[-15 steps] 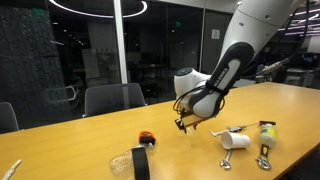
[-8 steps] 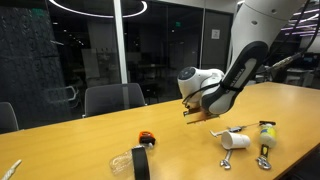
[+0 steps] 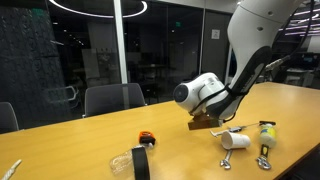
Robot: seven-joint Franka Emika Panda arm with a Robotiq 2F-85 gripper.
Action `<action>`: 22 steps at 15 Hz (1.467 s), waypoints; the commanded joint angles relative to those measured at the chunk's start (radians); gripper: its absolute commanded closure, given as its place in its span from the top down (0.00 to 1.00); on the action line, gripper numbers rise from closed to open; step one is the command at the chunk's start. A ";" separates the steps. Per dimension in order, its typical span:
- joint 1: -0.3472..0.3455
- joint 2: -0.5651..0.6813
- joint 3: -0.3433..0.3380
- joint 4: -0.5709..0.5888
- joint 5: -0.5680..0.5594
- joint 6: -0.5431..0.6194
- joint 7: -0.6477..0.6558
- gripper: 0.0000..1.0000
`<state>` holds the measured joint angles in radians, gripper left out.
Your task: Put the clear cup upright
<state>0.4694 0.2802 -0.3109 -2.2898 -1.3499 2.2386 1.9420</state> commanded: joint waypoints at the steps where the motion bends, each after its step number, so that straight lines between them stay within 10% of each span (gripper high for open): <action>1: -0.139 0.066 0.170 0.034 -0.087 -0.222 0.142 0.28; 9: -0.246 0.133 0.362 0.141 0.212 -0.610 0.231 0.28; 22: -0.253 0.366 0.382 0.300 0.436 -0.411 0.309 0.28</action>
<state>0.2162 0.5914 0.0772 -2.0368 -0.9336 1.8137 2.2298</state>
